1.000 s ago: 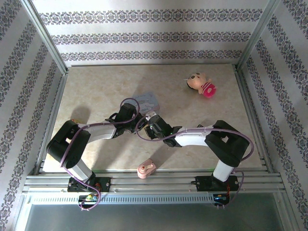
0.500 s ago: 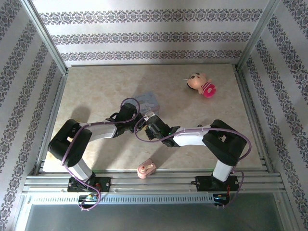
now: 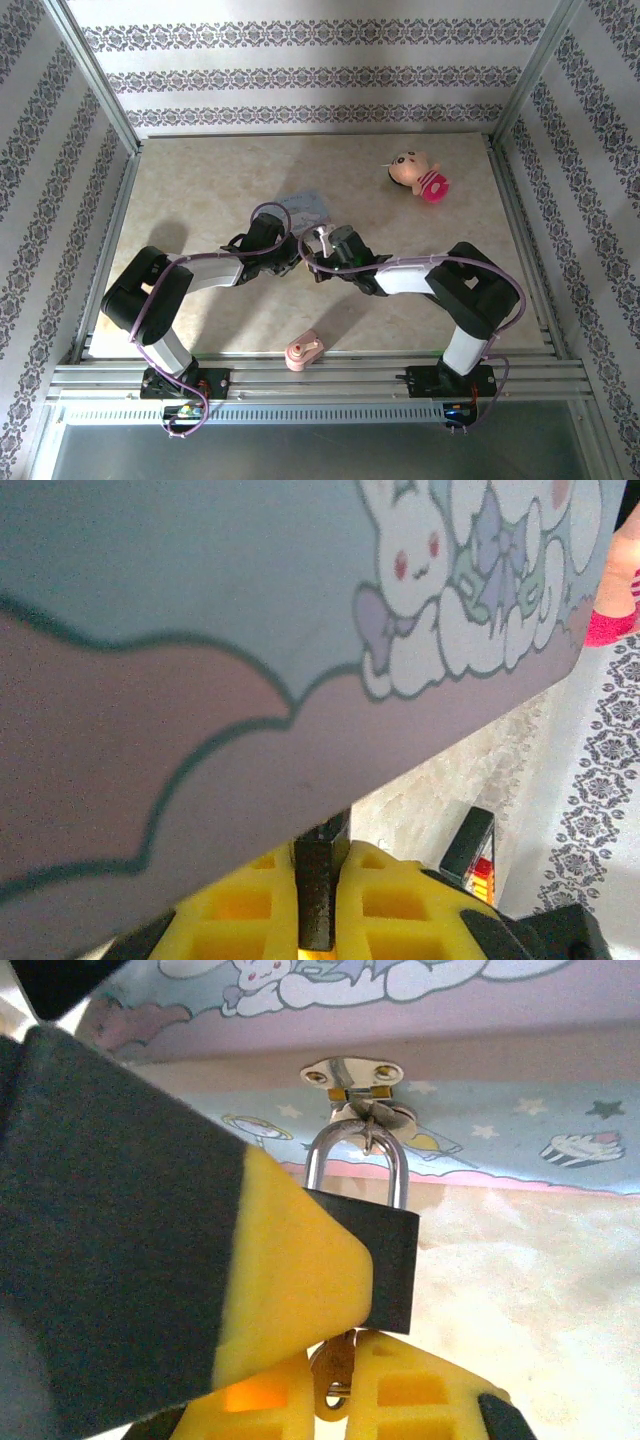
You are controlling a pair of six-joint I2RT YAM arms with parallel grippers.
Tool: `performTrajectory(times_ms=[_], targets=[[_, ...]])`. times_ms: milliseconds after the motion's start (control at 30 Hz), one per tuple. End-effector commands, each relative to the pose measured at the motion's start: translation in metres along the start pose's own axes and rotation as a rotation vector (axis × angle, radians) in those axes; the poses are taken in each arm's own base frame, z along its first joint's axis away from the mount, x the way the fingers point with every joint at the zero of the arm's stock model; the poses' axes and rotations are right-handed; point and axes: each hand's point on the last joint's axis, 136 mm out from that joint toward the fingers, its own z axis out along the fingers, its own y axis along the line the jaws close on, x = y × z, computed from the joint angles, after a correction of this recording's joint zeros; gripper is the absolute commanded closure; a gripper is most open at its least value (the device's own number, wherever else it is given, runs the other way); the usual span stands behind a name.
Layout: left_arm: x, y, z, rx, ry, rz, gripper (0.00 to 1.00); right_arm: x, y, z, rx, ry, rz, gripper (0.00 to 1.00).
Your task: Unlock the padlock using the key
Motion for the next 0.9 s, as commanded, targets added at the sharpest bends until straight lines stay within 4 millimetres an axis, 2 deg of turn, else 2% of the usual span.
performTrajectory(times_ms=[0,200,433,533,600,700,833,867], targets=[[0.013,-0.012,0.000,0.052,0.068,0.012,0.90,-0.017,0.003,0.003,-0.136,-0.052,0.129,1.00],[0.013,-0.013,0.000,0.059,0.068,0.011,0.90,-0.025,-0.001,0.009,-0.307,-0.067,0.280,1.00],[0.013,-0.012,-0.001,0.059,0.064,0.010,0.89,-0.031,-0.008,0.006,-0.411,-0.130,0.383,1.00],[0.012,-0.012,-0.001,0.063,0.058,0.003,0.80,-0.034,-0.009,0.004,-0.436,-0.148,0.403,1.00],[0.010,-0.013,-0.002,0.069,0.050,0.000,0.67,-0.033,-0.010,0.004,-0.435,-0.148,0.412,1.00],[0.009,-0.012,-0.003,0.068,0.040,-0.004,0.57,-0.033,-0.010,0.003,-0.437,-0.149,0.420,1.00],[0.007,-0.012,-0.005,0.069,0.022,-0.005,0.54,-0.034,-0.011,0.002,-0.431,-0.156,0.436,1.00],[0.005,-0.012,-0.007,0.069,0.013,-0.005,0.46,-0.034,-0.011,0.001,-0.429,-0.157,0.437,1.00]])
